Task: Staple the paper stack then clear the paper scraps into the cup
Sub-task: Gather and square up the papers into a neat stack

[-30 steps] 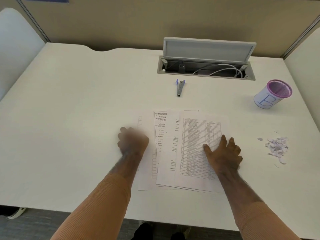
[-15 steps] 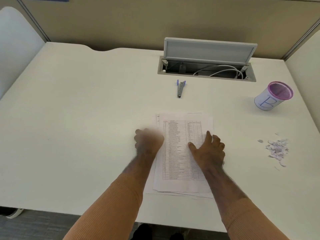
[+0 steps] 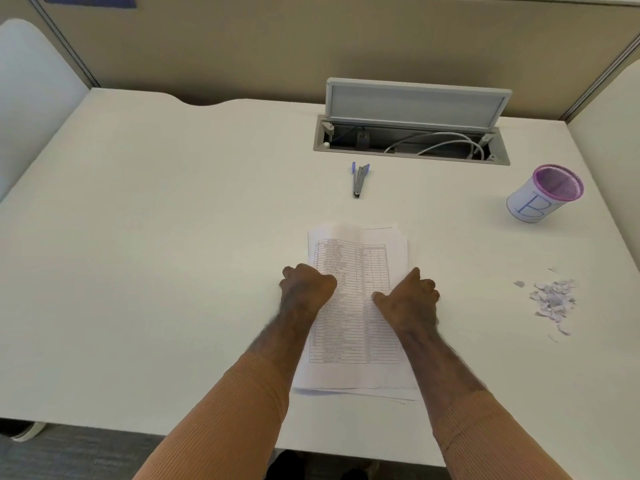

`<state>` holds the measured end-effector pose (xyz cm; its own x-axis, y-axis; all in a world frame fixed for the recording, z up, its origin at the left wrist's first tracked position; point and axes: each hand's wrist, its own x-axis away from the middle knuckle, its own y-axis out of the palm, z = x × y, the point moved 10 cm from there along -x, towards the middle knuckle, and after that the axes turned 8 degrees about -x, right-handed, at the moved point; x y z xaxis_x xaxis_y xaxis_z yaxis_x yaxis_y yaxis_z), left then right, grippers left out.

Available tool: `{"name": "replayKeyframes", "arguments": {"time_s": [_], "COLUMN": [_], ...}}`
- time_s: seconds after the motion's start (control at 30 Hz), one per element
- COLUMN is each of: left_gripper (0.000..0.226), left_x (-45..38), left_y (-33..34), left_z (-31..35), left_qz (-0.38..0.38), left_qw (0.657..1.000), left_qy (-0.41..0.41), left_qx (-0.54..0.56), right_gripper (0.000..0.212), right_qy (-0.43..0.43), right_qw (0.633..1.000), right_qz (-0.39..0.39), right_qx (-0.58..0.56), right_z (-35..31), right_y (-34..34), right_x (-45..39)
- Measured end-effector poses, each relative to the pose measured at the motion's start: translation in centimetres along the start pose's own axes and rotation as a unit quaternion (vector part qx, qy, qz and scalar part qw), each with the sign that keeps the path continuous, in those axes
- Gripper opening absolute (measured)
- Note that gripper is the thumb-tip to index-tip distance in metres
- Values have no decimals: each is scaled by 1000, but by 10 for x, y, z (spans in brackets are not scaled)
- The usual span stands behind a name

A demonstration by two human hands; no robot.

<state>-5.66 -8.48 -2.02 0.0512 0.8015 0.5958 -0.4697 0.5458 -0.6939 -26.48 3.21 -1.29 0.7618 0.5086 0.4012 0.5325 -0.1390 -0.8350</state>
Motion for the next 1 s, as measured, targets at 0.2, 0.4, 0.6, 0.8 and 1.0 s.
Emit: {"name": "replayKeyframes", "arguments": {"time_s": [0.2, 0.4, 0.6, 0.8, 1.0], "left_gripper": [50, 52, 50, 46, 35], "left_x": [-7, -8, -12, -27, -13], "left_y": [-1, 0, 2, 10, -2], "left_z": [-6, -9, -8, -19, -16], "left_qz": [-19, -8, -4, -14, 5], "left_qw": [999, 1000, 1000, 999, 999], "left_qy": [2, 8, 20, 27, 39], "left_qx": [39, 23, 12, 33, 30], "right_gripper": [83, 73, 60, 96, 60], "right_qy": [2, -10, 2, -5, 25], "right_qw": [1000, 1000, 1000, 983, 920], "right_qz": [3, 17, -6, -42, -113], "right_qx": [15, 8, -18, -179, -373], "right_z": [0, -8, -12, -4, 12], "right_y": [-5, -6, 2, 5, 7], "right_x": [-2, 4, 2, -8, -18]}}
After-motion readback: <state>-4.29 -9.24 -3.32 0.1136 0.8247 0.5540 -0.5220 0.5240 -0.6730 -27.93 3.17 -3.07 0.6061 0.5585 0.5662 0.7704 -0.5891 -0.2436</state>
